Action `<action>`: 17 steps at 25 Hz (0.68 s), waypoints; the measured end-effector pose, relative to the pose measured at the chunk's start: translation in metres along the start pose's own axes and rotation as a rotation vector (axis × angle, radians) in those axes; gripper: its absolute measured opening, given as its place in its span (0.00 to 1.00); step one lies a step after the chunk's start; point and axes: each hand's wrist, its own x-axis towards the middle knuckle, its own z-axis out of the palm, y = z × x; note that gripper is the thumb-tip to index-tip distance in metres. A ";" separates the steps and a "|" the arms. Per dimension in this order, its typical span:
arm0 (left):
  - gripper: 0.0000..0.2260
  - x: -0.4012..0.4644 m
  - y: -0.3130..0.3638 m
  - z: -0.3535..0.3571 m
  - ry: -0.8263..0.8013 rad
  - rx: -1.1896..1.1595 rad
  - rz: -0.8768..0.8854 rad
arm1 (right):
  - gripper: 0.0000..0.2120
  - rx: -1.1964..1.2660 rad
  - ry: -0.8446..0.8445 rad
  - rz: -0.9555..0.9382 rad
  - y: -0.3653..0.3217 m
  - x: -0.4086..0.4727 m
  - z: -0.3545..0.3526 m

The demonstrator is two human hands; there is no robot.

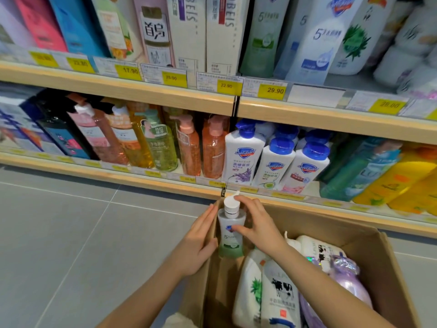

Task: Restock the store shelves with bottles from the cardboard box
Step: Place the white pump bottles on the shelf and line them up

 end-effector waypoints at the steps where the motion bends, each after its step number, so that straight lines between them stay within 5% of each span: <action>1: 0.29 0.000 0.001 0.000 0.000 0.009 -0.004 | 0.31 0.012 0.005 0.003 -0.001 0.000 0.001; 12: 0.31 0.013 0.018 -0.020 0.017 0.147 -0.099 | 0.30 0.162 -0.010 0.037 -0.028 -0.006 -0.034; 17: 0.38 0.034 0.085 -0.028 0.104 -0.057 -0.046 | 0.30 0.181 0.124 -0.039 -0.078 0.008 -0.102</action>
